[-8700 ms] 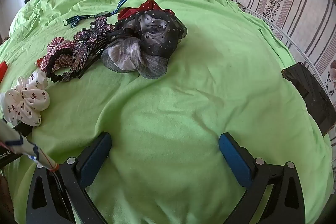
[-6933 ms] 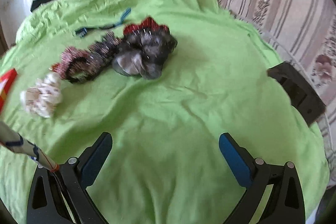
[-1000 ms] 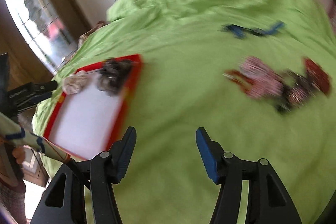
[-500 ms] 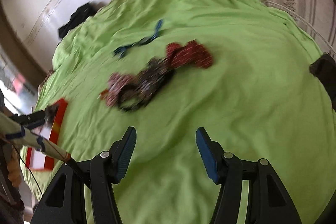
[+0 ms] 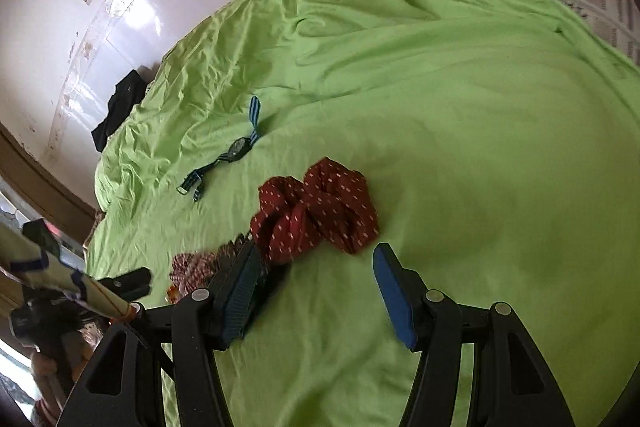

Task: Organize jewelry
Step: 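Grasp the black beaded hair tie with the left gripper while the right grasps the red polka-dot scrunchie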

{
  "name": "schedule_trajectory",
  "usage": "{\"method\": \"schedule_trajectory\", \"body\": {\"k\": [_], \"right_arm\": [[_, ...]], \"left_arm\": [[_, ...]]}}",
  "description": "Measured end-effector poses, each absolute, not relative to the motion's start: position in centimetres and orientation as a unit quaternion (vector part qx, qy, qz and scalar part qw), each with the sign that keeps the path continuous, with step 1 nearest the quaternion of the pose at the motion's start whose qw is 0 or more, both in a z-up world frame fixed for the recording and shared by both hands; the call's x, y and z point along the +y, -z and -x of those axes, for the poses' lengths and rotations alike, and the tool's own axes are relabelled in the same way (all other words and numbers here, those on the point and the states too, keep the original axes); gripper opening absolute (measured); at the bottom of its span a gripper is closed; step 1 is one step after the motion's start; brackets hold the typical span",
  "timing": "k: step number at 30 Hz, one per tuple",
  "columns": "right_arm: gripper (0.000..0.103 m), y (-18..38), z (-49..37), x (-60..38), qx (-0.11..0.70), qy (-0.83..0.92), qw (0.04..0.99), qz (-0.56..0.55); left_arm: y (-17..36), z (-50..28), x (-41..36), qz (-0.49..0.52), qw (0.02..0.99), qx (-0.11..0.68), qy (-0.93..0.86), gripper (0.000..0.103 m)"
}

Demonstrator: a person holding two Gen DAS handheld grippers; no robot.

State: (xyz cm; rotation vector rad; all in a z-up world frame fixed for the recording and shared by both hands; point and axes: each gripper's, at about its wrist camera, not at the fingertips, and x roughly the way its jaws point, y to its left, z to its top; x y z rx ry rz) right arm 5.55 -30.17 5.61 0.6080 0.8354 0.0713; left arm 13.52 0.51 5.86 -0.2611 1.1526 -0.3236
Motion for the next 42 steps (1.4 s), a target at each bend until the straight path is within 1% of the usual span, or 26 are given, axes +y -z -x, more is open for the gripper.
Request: {"method": "schedule_trajectory", "body": {"k": [6,11,18,22,23,24,25,26,28,30,31,32,33,34,36,40,41,42], "right_arm": [[0.064,-4.8,-6.5,-30.1,0.395,-0.049,0.868,-0.297],[0.064,-4.2,-6.8,-31.0,0.392,-0.050,0.865,-0.310],[0.064,-4.0,-7.2,-31.1,0.388,-0.055,0.866,-0.311],[0.064,-3.9,-7.7,-31.1,0.385,-0.055,0.867,-0.312],[0.064,-3.8,-7.9,-31.1,0.385,-0.055,0.867,-0.313],[0.064,-3.6,-8.0,-31.1,0.385,-0.055,0.866,-0.314],[0.064,-3.5,-8.2,-31.2,0.386,-0.055,0.866,-0.315],[0.063,-3.4,-8.3,-31.2,0.387,-0.056,0.865,-0.315],[0.062,-3.2,-8.7,-31.3,0.388,-0.055,0.864,-0.315],[0.053,-2.8,-9.0,-31.4,0.392,-0.055,0.862,-0.316],[0.043,-2.7,-9.2,-31.4,0.394,-0.056,0.861,-0.316],[0.031,-2.4,-9.3,-31.5,0.398,-0.060,0.858,-0.318],[0.025,-2.2,-9.4,-31.6,0.400,-0.064,0.856,-0.321],[0.016,-2.2,-9.4,-31.7,0.402,-0.068,0.854,-0.325],[0.013,-2.7,-9.3,-31.6,0.398,-0.073,0.856,-0.323],[0.012,-5.4,-8.1,-31.1,0.372,-0.076,0.875,-0.300],[0.012,-6.2,-7.7,-30.9,0.363,-0.076,0.881,-0.295],[0.012,-6.9,-7.2,-30.7,0.356,-0.076,0.886,-0.288]], "left_arm": [[-4.3,-14.4,1.0,0.151,0.802,0.554,0.163,0.056],[-4.9,-12.1,1.8,0.167,0.800,0.544,0.189,0.056],[-6.1,-9.6,-0.6,0.137,0.810,0.516,0.243,0.055],[-6.4,-10.2,-2.3,0.127,0.808,0.509,0.267,0.048],[-6.2,-10.4,-2.6,0.117,0.807,0.514,0.266,0.040],[-5.8,-10.7,-3.0,0.105,0.806,0.522,0.261,0.036],[-5.3,-11.0,-3.3,0.099,0.802,0.530,0.258,0.029],[-4.7,-11.2,-3.4,0.100,0.796,0.538,0.258,0.024],[-3.8,-11.3,-3.5,0.103,0.788,0.549,0.259,0.021],[-3.3,-11.3,-3.8,0.096,0.788,0.553,0.252,0.021],[-3.1,-11.3,-4.1,0.089,0.789,0.557,0.245,0.020],[-2.9,-11.3,-4.3,0.084,0.789,0.559,0.240,0.014],[-2.8,-11.2,-4.4,0.080,0.789,0.561,0.237,0.009],[-2.7,-11.1,-4.4,0.077,0.789,0.562,0.234,0.005],[-3.2,-10.7,-4.2,0.083,0.793,0.556,0.234,0.004],[-5.6,-9.0,-2.7,0.095,0.808,0.531,0.236,0.003],[-6.2,-8.6,-2.3,0.099,0.811,0.526,0.236,0.000],[-7.2,-8.0,-1.5,0.109,0.815,0.517,0.239,0.000]]}}
